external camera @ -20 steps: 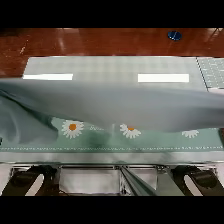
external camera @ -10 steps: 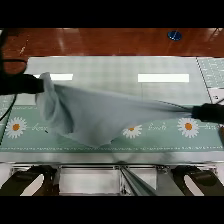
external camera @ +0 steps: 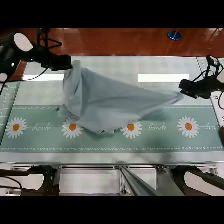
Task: Fold the shirts.
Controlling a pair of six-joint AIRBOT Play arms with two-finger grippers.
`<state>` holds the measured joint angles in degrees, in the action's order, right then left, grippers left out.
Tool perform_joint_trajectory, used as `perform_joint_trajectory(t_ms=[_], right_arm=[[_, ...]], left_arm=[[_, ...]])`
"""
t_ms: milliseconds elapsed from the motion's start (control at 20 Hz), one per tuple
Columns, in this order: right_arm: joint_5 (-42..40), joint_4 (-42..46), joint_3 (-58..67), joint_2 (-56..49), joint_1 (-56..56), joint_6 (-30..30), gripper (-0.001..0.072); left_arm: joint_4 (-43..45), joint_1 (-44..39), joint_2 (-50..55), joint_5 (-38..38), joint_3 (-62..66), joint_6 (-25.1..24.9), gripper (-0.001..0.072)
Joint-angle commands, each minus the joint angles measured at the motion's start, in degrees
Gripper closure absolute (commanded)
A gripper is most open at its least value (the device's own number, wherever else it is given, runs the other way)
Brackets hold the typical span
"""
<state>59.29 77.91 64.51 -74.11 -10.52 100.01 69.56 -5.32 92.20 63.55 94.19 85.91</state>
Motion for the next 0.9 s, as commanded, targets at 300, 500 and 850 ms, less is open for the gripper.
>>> perform_joint_trajectory(t_ms=[300, 500, 850], right_arm=[[14.0, -2.2, 6.7, 0.9, -16.6, -9.1, 0.0299], [5.3, -7.5, -16.2, 12.9, -24.5, -12.3, 0.0305], [-0.9, -19.8, -34.8, 22.4, -26.2, -20.1, 0.0305]], left_arm=[[-3.0, 13.2, -2.0, 24.1, 4.2, 3.1, 0.0197], [-9.6, 15.8, -20.9, 17.4, -30.6, 2.8, 0.0197], [-33.1, 9.5, -39.7, 7.0, -70.0, -0.4, 0.0198]])
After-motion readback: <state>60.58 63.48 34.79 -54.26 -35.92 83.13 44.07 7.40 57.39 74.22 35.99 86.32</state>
